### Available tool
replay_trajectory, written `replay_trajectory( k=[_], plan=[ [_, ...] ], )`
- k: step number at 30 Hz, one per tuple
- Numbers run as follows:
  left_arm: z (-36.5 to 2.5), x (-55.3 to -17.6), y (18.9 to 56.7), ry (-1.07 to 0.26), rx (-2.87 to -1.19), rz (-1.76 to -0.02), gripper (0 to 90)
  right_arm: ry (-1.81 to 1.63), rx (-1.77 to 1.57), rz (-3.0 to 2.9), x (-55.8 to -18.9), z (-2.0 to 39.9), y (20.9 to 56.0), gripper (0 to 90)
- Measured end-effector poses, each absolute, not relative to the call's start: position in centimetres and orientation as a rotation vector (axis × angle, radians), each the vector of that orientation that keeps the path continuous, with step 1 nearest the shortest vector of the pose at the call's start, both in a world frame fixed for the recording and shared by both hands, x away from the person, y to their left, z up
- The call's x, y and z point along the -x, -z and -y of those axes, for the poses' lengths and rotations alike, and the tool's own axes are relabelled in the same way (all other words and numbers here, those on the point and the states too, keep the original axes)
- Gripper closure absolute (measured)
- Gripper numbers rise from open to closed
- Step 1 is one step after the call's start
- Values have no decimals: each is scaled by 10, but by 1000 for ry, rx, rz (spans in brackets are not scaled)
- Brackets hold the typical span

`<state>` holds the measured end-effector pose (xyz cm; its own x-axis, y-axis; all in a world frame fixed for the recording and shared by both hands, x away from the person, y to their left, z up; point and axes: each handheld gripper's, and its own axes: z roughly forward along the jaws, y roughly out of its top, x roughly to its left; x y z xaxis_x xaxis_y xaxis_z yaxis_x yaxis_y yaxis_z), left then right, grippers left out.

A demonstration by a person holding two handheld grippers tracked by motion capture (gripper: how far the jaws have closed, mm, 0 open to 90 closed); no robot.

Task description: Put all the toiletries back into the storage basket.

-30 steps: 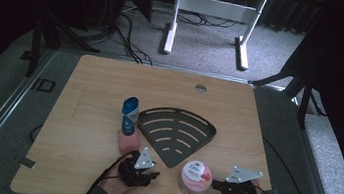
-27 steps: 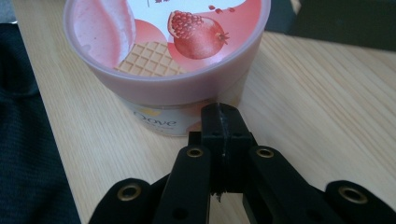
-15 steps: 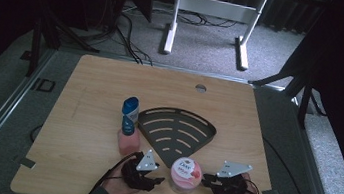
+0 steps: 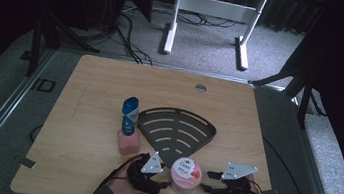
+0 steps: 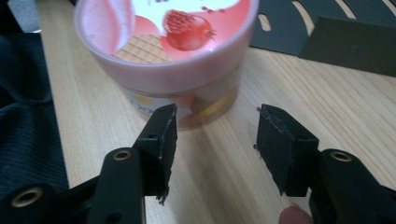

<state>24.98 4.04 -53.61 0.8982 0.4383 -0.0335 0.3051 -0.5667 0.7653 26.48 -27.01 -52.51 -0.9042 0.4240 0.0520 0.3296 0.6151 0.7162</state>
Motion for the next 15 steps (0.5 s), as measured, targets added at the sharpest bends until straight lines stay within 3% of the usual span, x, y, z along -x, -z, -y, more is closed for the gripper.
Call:
replay_trajectory(
  k=[6,15],
  plan=[
    [-35,-250,539,-156,-2214,-488,365,-1190,-554,-2747,-262,264,527,406],
    [-26,-252,540,-147,-2226,-458,299,-1223,-486,-2766,-262,255,530,393]
  ],
)
